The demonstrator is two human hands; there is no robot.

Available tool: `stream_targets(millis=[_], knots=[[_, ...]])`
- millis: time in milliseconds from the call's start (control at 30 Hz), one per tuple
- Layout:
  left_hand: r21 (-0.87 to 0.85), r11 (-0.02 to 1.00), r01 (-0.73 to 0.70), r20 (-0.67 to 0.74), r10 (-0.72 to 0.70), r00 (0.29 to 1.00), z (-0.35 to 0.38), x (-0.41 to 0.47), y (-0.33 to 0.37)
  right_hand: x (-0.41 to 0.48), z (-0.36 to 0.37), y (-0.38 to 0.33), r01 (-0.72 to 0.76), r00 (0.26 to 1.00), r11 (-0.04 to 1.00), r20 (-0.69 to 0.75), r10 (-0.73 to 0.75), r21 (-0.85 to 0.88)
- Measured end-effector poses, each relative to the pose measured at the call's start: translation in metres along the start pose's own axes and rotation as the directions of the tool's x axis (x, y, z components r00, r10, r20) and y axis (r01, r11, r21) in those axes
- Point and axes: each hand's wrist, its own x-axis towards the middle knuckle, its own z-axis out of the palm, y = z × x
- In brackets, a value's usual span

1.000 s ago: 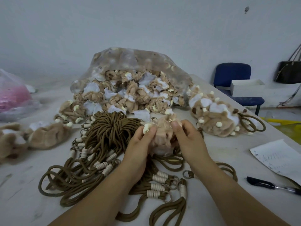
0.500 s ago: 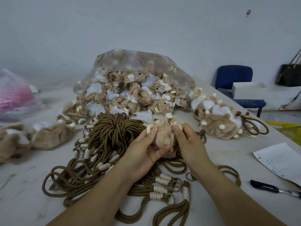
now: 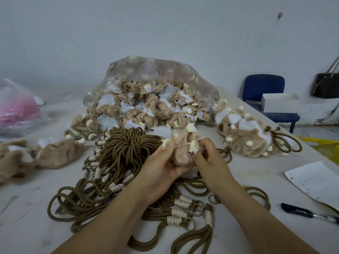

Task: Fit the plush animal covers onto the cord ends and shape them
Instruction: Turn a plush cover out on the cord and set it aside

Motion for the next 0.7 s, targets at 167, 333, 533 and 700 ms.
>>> stream_targets(millis=[167,333,533,700], knots=[[0.258,0.962,-0.088,-0.033,0.100,0.994,0.004,0.002,-0.006,-0.001,0.002,-0.004,0.036,0.997,0.997,-0.065,-0.040,-0.069],[0.314,0.937,-0.153,-0.214,0.227,0.950,-0.003,0.006,-0.007,-0.006,0.009,-0.011,0.222,0.973,0.947,-0.017,-0.232,-0.231],[-0.039,0.997,-0.064,-0.239,0.053,0.969,-0.013,0.004,-0.004,-0.008,0.017,-0.017,0.280,0.960,0.912,0.082,-0.268,-0.298],[-0.164,0.986,-0.016,-0.193,-0.016,0.981,-0.013,0.002,-0.002,-0.008,0.016,-0.016,0.159,0.987,0.973,0.030,-0.156,-0.167]])
